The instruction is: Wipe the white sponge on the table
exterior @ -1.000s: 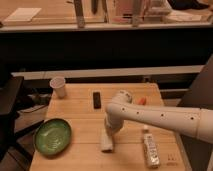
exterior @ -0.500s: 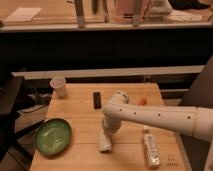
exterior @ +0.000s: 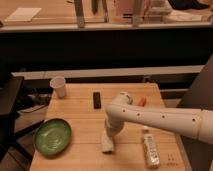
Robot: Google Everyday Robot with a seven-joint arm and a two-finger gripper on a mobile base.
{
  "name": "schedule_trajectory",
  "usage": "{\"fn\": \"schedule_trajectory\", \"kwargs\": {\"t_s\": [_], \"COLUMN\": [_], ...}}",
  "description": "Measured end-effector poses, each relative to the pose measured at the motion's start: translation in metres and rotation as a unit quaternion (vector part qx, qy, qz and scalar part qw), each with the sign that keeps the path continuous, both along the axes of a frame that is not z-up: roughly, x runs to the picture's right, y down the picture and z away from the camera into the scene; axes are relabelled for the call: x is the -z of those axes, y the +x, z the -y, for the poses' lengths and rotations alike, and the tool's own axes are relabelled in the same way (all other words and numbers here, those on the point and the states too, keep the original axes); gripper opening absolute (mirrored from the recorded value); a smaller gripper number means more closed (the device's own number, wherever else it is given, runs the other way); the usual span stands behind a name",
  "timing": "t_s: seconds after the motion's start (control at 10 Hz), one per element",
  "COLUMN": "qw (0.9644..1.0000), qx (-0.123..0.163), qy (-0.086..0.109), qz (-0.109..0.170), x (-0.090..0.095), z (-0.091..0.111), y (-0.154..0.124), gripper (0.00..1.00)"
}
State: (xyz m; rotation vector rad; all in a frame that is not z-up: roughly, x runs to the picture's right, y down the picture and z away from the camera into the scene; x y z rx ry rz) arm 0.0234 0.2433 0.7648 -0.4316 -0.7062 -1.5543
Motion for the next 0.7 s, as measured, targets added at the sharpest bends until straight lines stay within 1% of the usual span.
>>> {"fn": "schedule_trajectory", "kwargs": {"t_s": [0.1, 0.5, 0.7], "qw": [1.0000, 1.0000, 1.0000], "qx": [0.001, 0.001, 0.003], "qy": [0.001, 0.002, 0.002], "qz": [0.001, 0.002, 0.005], "x": [0.0001, -0.0009, -0.0011], "z": [-0.0009, -0.0025, -0.0024], "y": [-0.0042, 0.0001, -0.0080], "gripper": [0.00, 0.00, 0.00]}}
